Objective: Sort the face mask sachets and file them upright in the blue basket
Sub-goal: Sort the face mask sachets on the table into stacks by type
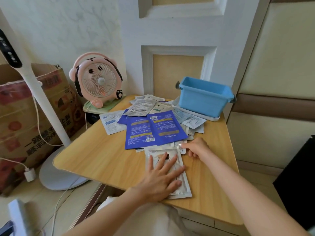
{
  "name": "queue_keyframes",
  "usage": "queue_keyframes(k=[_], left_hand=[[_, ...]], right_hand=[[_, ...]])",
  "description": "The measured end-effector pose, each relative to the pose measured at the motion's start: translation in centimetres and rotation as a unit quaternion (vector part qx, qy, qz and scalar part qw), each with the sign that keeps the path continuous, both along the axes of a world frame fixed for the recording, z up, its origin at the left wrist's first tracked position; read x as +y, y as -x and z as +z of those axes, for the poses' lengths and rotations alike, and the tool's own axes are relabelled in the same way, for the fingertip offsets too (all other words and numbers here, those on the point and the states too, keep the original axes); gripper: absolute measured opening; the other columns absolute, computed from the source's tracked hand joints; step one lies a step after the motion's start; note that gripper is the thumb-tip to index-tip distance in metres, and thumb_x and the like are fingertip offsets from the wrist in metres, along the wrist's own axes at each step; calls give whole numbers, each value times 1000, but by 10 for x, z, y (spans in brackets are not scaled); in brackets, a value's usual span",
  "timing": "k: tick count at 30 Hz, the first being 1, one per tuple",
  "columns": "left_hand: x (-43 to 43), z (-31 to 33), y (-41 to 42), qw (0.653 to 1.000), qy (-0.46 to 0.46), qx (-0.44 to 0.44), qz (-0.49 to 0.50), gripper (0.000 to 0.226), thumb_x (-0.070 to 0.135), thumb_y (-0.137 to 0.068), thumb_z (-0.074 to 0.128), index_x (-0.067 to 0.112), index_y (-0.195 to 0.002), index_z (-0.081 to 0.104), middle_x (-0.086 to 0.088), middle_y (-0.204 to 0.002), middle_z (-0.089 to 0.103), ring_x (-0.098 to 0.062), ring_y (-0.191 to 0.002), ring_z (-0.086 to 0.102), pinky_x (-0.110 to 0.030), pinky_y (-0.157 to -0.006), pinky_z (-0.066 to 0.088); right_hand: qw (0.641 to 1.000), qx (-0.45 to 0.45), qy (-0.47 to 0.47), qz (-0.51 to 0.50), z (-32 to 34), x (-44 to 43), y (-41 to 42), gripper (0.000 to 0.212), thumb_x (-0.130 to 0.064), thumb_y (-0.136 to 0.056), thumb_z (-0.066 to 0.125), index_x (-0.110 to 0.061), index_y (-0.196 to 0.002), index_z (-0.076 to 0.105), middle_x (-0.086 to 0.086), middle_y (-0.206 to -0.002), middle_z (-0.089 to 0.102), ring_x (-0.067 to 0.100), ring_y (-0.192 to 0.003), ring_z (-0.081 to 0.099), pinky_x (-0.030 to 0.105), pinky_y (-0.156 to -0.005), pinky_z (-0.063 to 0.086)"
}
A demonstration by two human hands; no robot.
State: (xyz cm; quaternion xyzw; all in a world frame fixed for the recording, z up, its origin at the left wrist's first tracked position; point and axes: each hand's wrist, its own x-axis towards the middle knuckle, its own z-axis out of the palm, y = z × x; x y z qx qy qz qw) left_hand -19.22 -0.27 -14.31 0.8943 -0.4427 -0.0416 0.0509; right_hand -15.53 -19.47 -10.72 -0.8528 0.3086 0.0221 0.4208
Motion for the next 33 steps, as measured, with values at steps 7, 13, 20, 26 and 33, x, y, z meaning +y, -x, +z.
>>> queue_keyframes(k=[7, 13, 20, 26, 33], left_hand=[[12, 27, -5, 957, 126, 261, -9, 53, 63, -81, 46, 57, -133, 33, 16, -156, 10, -10, -145, -5, -48, -115, -8], [17, 62, -25, 723, 524, 404, 198, 50, 47, -91, 43, 9, -118, 59, -6, -118, 66, -20, -110, 62, -38, -95, 50], [-19, 71, -13, 602, 498, 599, 176, 32, 30, -97, 42, 9, -78, 57, 2, -54, 62, -7, -49, 60, -18, -48, 48], [5, 44, -17, 692, 380, 554, 264, 17, 21, -89, 60, 5, -93, 62, -15, -83, 68, -24, -67, 65, -36, -72, 53], [0, 57, -5, 823, 226, 471, 223, 17, 29, -91, 58, 15, -99, 61, 1, -80, 67, -7, -64, 65, -18, -56, 52]], right_hand=[[963, -203, -169, -55, 10, -6, 13, 15, -10, -81, 67, -5, -69, 59, 7, -66, 52, 14, -59, 43, 23, -51, 34], [873, -459, 164, -4, 58, 3, 54, 31, -4, -77, 64, -16, -55, 45, -3, -94, 65, 6, -79, 53, 5, -63, 35], [828, -337, 305, 327, 37, 81, 86, 21, -27, -81, 52, -14, -72, 66, 3, -79, 65, 20, -78, 57, 32, -72, 47], [925, -358, 12, 127, 57, 24, 89, 12, -24, -88, 63, -18, -82, 70, -5, -82, 72, 8, -77, 67, 29, -69, 54], [972, -54, -2, 230, 25, 7, 65, 51, -28, -71, 80, -20, -116, 59, -4, -105, 64, 9, -92, 63, 23, -71, 51]])
